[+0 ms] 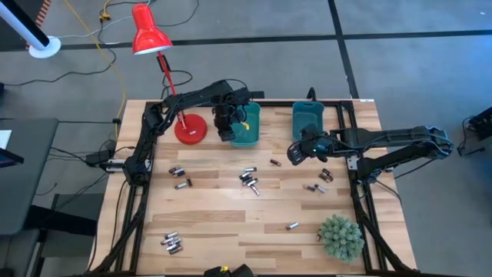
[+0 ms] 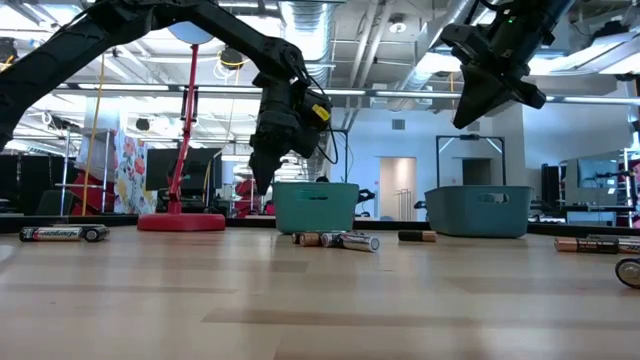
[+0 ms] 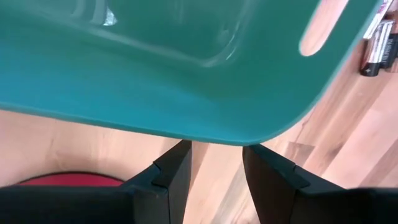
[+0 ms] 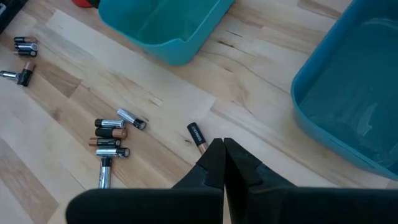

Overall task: Sort batteries
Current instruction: Move the green bin to the top middle of the table, then adjust the blue bin beside the green bin

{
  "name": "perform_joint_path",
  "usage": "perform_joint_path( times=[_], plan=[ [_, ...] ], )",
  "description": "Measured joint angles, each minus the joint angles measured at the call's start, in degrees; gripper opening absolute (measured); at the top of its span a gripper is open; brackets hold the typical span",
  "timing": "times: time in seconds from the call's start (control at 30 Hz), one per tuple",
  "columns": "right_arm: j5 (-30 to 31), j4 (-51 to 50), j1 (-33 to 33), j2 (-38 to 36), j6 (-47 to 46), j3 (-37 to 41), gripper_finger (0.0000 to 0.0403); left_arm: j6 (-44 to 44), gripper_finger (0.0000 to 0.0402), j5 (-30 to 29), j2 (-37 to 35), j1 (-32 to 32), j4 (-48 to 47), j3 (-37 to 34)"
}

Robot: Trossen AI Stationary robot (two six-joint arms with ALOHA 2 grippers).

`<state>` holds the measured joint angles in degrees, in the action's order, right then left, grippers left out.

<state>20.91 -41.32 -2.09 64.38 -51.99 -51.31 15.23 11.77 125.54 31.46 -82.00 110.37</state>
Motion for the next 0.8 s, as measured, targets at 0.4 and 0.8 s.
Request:
perform_joint_path(
  times=[0.4, 0.8],
  plan=[
    [-0.02, -0.22, -2.97, 0.00, 0.61, -1.18, 0.0018, 1.53, 0.0137, -0.01, -7.23, 0.46, 1.70, 0.02],
    [-0.02, -0.72, -10.44, 0.00, 3.39, -3.28, 0.0044, 3.02, 0.0137, 0.39, -26.23, 2.56, 16.29, -1.27]
  ],
)
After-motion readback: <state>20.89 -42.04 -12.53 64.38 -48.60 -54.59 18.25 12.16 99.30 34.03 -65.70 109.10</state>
